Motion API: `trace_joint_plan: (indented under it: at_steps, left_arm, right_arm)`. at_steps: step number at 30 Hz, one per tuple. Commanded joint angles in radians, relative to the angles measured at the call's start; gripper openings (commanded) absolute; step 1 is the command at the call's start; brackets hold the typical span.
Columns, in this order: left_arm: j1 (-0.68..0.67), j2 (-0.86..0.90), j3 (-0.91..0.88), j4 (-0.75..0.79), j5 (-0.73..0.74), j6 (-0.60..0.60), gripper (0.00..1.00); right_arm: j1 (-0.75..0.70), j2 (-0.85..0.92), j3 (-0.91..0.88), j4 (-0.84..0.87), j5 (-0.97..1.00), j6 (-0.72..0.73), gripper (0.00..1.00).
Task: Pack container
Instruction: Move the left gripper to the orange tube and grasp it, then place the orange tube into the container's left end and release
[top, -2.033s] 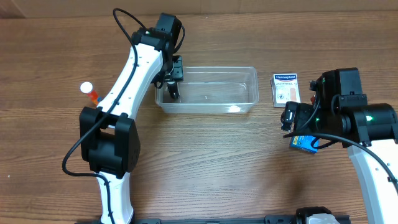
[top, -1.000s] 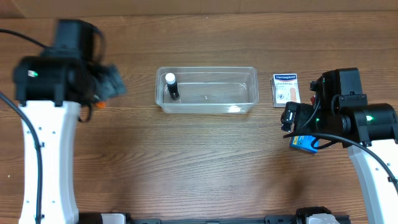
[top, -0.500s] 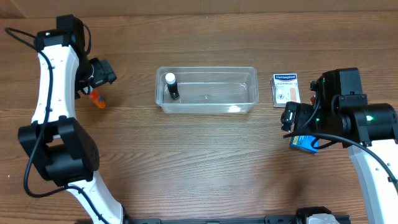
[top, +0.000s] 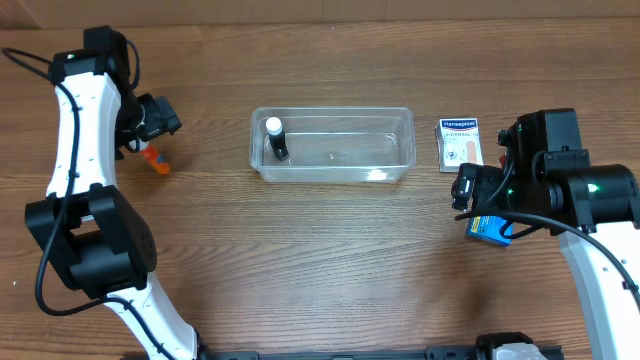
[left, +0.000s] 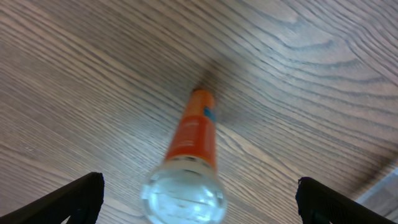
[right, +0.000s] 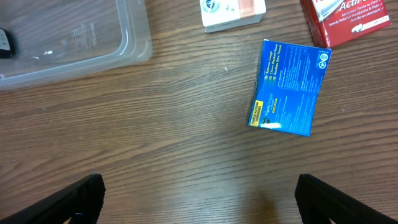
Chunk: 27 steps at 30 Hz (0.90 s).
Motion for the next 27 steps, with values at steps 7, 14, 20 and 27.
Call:
trace_joint_plan:
  at_steps: [7,14,20,27]
  left_arm:
    - [0.024,0.031,0.002,0.017,0.013,0.019,0.9]
    - [0.024,0.09,0.001,0.013,0.04,0.019,0.73]
    - [0.024,0.089,0.002,0.018,0.039,0.019,0.53]
    - [0.024,0.089,0.008,0.017,0.039,0.026,0.31]
  right_arm:
    - [-0.002,0.012,0.028,0.006,0.005,0.0,1.0]
    - [-0.002,0.012,0.028,0.005,0.005,0.0,1.0]
    - [-0.002,0.012,0.028,0.005,0.005,0.0,1.0]
    - [-0.002,0.012,0.028,0.005,0.005,0.0,1.0]
